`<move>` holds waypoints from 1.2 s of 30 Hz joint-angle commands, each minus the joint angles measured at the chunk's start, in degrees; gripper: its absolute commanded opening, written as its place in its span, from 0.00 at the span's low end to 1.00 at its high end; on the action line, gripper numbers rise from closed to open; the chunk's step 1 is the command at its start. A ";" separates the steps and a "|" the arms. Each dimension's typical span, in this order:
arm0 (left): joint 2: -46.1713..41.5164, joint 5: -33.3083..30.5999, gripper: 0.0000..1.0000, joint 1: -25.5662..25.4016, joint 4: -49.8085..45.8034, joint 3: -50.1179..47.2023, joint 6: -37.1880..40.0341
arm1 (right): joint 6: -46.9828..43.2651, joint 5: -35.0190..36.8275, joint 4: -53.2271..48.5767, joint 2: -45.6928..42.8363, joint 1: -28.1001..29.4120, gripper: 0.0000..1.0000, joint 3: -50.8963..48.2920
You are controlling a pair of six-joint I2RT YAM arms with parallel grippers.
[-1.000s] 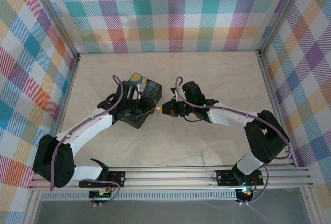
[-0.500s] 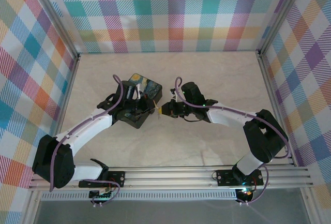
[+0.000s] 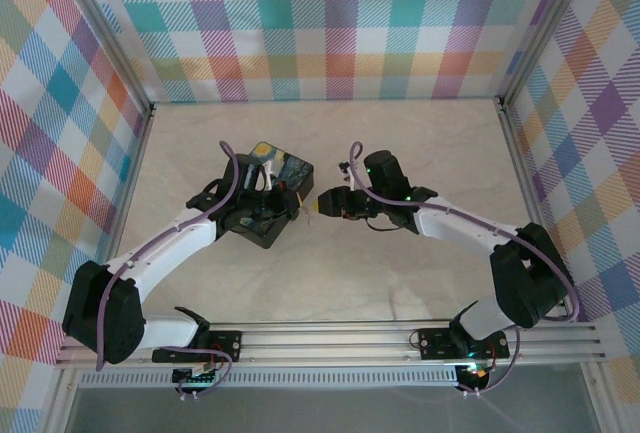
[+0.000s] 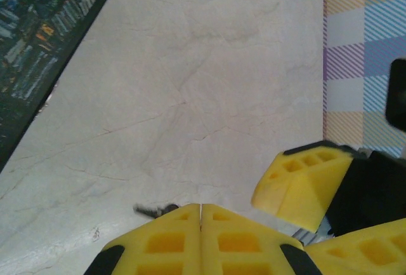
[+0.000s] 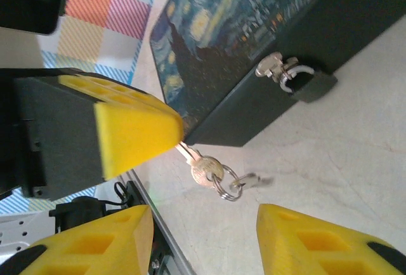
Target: Unlock the padlock with the key
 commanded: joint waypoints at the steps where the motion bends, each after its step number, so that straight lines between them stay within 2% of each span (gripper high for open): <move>1: -0.32 2.66 0.00 0.79 -1.24 2.05 2.50 | -4.98 -4.12 3.32 -0.28 -0.32 0.47 -0.45; 7: -0.82 5.76 0.00 0.79 -0.93 2.42 3.72 | -8.52 -9.38 6.83 2.59 -0.85 0.47 1.05; 15: -1.96 6.38 0.00 0.88 -1.25 2.33 3.98 | -6.75 -12.58 10.38 5.85 -1.40 0.46 0.93; 36: -3.89 8.91 0.00 1.67 1.91 0.37 2.05 | -1.02 -18.24 22.25 4.10 -2.45 0.25 -5.50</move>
